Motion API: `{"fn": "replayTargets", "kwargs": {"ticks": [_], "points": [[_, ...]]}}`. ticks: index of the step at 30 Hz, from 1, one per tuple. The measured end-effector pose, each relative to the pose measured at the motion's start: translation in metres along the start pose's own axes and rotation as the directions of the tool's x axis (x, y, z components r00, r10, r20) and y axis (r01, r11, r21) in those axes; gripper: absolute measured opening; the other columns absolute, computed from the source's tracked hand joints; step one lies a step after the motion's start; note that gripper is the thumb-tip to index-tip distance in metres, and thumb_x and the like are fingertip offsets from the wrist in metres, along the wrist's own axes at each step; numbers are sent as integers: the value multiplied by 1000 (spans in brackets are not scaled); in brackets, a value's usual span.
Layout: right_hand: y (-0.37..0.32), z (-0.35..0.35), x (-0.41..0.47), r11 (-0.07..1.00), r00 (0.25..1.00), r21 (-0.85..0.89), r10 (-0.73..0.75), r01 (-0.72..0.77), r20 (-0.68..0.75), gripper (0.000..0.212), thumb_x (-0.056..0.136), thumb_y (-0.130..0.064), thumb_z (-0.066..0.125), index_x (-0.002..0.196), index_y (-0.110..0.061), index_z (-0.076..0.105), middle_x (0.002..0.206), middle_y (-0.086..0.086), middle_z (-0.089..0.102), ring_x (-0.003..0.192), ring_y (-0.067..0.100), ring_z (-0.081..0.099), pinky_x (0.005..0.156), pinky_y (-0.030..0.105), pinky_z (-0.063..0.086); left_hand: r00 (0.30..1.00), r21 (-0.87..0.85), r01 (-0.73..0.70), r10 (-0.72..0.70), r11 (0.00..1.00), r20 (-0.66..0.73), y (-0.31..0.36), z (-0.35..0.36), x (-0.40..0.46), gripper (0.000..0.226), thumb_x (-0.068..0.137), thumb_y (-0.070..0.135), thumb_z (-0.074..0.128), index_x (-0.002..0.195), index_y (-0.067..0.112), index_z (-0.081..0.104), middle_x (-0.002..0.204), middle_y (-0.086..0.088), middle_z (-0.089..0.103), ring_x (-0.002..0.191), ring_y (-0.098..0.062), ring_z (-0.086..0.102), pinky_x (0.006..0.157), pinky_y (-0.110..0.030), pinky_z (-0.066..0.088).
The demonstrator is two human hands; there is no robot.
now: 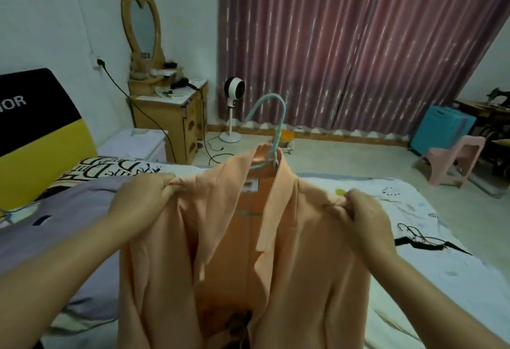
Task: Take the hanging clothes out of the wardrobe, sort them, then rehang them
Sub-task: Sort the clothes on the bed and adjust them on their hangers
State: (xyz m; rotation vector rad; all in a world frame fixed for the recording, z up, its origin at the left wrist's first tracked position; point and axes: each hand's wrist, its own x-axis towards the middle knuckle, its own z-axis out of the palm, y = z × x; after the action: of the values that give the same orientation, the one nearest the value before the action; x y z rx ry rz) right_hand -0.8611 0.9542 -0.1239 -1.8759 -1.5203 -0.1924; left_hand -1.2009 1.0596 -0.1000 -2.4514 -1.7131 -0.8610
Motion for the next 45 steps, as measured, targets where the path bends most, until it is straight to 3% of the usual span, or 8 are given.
{"fn": "replayTargets", "kwargs": {"ticks": [9,15,18,23,26,36,41,45], "points": [[68,115,16,998,928,32,31,-46,373,22,91,-32,40,105,-23,55,98,-4,53,93,15,47,72,27,32,985,-56,141,-135,988,110,-52,131,12,38,94,39,45,92,10,70,94,-8,71,94,-29,62,74,-34,44],[102,179,16,977,879,-212,85,18,469,17,92,-13,39,86,-29,40,75,-13,41,75,12,46,56,17,30,974,-53,192,-183,980,136,-63,203,22,37,90,31,55,58,28,37,68,3,53,83,-28,58,61,-31,29],[112,212,19,964,898,-266,129,-14,421,15,93,-13,37,89,-28,39,80,-11,43,74,17,44,61,23,33,989,71,126,-130,989,64,-76,246,29,32,79,27,71,59,21,47,68,-6,60,74,-34,58,60,-34,35],[135,271,22,920,936,-391,122,18,330,19,84,-9,37,84,-26,47,84,-2,56,72,24,42,62,31,33,989,284,128,-144,950,36,-94,304,27,27,59,24,85,68,10,62,74,-16,55,76,-32,46,57,-42,46],[146,301,26,887,973,-457,48,63,227,16,70,-12,53,69,-17,68,73,10,55,69,33,53,58,33,36,964,321,182,-232,929,127,-100,333,24,13,85,29,62,82,17,60,86,-13,66,81,-34,61,63,-32,44],[167,369,68,944,915,-180,316,-277,250,24,89,-15,51,110,-11,63,110,16,65,103,35,57,72,32,38,942,164,260,-287,952,172,-119,389,81,24,93,22,47,101,2,58,112,-23,61,105,-39,55,80,-38,42],[157,393,112,880,836,164,344,-446,429,62,96,-14,47,150,-13,15,146,18,38,125,34,46,99,36,37,896,-54,318,-282,946,342,-116,414,134,83,92,36,53,149,19,-5,155,-20,11,141,-36,18,112,-46,24],[160,420,63,972,795,-53,218,-229,566,58,97,-19,46,148,-9,20,151,13,32,136,27,33,105,29,26,911,98,143,-170,985,377,-105,447,83,72,95,36,45,150,16,3,156,-15,11,141,-33,20,113,-46,24]]}}
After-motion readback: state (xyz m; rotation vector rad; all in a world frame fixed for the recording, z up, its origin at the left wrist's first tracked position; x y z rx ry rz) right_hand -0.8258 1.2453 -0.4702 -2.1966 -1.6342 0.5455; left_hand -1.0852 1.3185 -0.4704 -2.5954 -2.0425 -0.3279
